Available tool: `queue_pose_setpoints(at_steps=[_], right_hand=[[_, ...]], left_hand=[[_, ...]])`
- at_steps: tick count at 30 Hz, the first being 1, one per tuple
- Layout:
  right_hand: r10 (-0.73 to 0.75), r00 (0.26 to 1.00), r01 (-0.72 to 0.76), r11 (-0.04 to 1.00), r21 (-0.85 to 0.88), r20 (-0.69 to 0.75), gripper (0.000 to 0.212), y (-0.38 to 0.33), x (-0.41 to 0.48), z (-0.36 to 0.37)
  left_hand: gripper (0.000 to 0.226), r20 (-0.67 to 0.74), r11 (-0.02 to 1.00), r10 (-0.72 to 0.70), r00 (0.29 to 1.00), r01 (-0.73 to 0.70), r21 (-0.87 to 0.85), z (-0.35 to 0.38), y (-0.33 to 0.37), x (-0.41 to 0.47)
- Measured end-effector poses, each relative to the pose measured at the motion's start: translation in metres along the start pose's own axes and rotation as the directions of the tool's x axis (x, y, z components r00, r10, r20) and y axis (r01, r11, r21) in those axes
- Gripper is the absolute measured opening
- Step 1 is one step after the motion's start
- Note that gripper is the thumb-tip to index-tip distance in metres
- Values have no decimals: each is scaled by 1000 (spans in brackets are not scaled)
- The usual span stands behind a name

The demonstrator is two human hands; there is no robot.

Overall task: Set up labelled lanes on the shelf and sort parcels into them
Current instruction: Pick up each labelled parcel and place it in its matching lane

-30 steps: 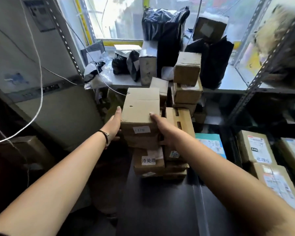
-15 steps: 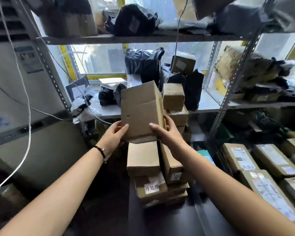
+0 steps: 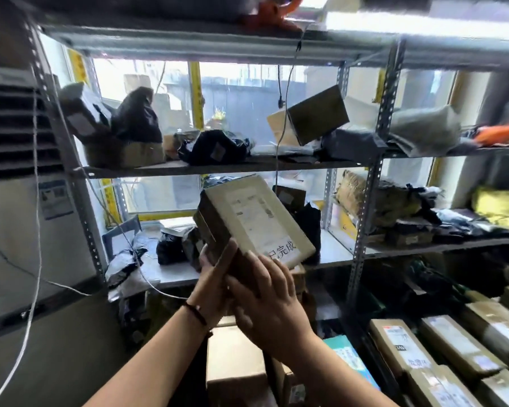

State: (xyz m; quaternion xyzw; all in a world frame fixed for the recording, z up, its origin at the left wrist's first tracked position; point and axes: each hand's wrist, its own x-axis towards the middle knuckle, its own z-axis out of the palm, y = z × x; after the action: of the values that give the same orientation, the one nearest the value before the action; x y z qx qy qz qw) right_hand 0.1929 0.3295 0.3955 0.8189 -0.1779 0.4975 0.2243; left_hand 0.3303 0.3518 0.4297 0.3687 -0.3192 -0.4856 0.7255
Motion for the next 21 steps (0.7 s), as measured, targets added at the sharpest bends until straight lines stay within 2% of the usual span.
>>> queue_pose_setpoints(at_steps=[2,4,6,9,12,14,16,17,18,20,21], right_hand=[[25,1000,-26,986,163,9,57,1,6,-15],[66,995,-82,962,259,70,64,4,15,-31],[39,994,-60,974,220,98,66,11,28,-44],[-14,990,-8,987,160,140,56,17,43,-57],[-25,981,-22,971,238,193,49,20,51,-79],[38,994,-70,947,312,107,46,26,53,-99],[217,976,-203,937,285,-16,53,39,53,-120],[351,936,-329,902,279,-34,60,47,52,-129],[489,872,-467,826,317,9,68,56,52,-136],[658,712,-673,540,506,246,90,70,46,-151],[657,644,-724,359,589,391,96,75,41,-158]], left_hand=[[70,27,1000,27,999,-27,-11,10,12,4],[87,42,998,56,998,-57,36,15,24,13],[96,72,990,78,994,-86,112,23,37,19],[103,163,986,76,984,-98,136,38,48,23],[111,228,984,90,969,-122,130,52,58,20],[104,244,980,123,962,-156,124,57,63,21],[94,308,982,132,942,-168,92,59,66,22],[91,338,988,97,936,-132,83,61,68,20],[90,365,993,52,930,-88,81,63,70,16],[92,416,992,-20,909,-32,119,71,70,3],[97,432,989,-31,902,-33,141,77,68,-5]])
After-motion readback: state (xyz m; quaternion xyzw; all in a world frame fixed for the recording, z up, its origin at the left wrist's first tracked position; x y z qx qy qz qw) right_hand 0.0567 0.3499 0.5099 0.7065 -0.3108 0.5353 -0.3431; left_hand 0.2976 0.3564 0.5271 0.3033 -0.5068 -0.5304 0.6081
